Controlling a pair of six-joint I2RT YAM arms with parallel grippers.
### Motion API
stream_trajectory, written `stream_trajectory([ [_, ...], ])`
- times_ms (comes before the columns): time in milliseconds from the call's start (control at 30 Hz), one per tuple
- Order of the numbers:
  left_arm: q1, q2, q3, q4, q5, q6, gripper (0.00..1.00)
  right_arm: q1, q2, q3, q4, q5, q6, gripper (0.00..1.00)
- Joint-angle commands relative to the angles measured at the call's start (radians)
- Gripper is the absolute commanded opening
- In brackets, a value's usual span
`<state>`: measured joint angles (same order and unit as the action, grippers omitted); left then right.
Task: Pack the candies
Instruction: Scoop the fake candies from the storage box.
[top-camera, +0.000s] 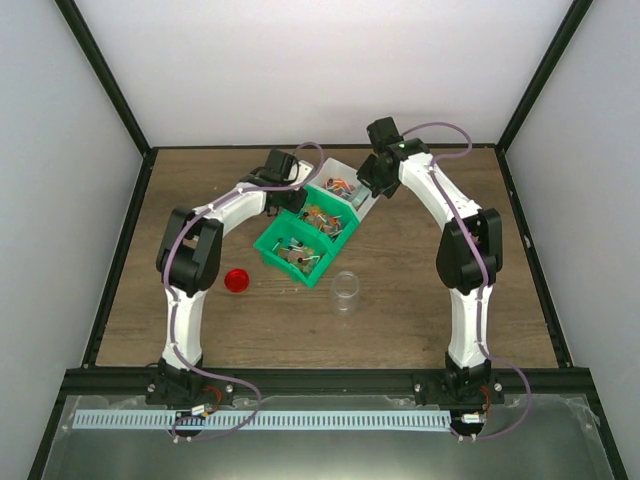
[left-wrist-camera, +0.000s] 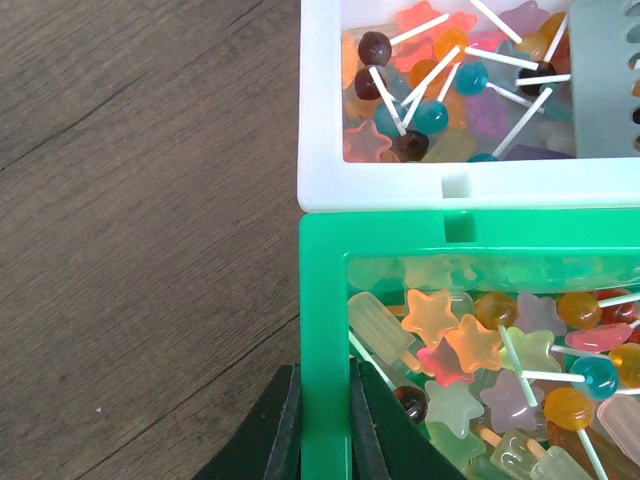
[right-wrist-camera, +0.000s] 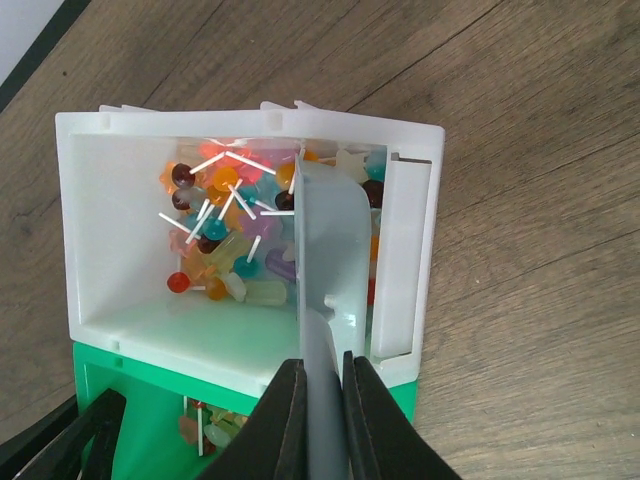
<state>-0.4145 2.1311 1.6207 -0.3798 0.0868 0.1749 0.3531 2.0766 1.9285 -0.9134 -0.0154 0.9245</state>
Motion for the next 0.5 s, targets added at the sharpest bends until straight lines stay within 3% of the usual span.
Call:
stream_trajectory([
  [0,-0.016,0.046,-0.010,-0.026,-0.017,-0.007,0.04,0.006,0.012,0.033,-0.096,0.093,0.018,0.01],
  [300,-0.028,0.059,-0.002,-0.035,0.003,0.011,0.04,0.006,0.171,0.115,-0.096,0.088,-0.016,0.01],
  [467,-0.032,0.071,0.008,-0.042,-0.003,0.017,0.04,0.005,0.178,0.031,0.056,-0.008,-0.064,0.01],
])
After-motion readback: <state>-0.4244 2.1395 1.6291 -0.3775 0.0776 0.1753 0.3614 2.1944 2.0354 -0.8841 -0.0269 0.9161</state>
